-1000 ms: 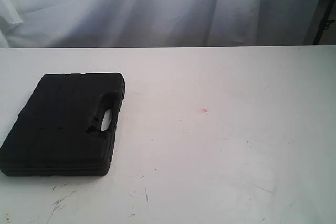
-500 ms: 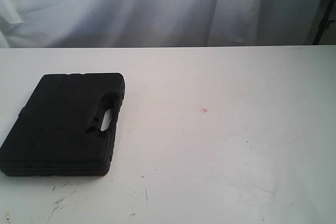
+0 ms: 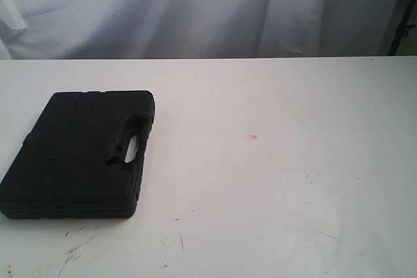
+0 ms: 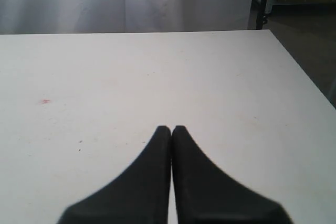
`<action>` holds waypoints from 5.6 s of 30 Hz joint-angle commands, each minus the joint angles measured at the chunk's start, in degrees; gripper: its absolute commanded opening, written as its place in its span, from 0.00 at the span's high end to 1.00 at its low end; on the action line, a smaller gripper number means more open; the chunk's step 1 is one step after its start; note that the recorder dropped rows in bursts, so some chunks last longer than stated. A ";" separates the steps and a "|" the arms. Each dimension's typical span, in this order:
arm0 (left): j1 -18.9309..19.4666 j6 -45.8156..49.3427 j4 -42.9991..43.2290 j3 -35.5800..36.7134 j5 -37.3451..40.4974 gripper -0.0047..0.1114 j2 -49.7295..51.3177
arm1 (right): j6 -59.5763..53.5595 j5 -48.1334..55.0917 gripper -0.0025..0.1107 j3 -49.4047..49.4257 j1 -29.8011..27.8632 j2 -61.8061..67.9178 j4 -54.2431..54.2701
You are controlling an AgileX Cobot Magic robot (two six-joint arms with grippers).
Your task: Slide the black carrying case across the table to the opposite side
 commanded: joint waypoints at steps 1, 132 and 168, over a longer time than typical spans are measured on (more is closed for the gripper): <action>0.11 -0.54 -0.66 -8.12 4.65 0.96 1.97 | -0.21 -0.13 0.98 0.15 -0.18 -0.15 -0.23; -24.31 -18.42 -6.41 -79.37 53.36 0.96 125.49 | -0.21 -0.13 0.98 0.15 -0.18 -0.15 -0.05; -36.64 -22.97 -21.73 -79.37 33.66 0.96 125.49 | -0.21 -0.13 0.98 0.15 -0.18 -0.15 -0.05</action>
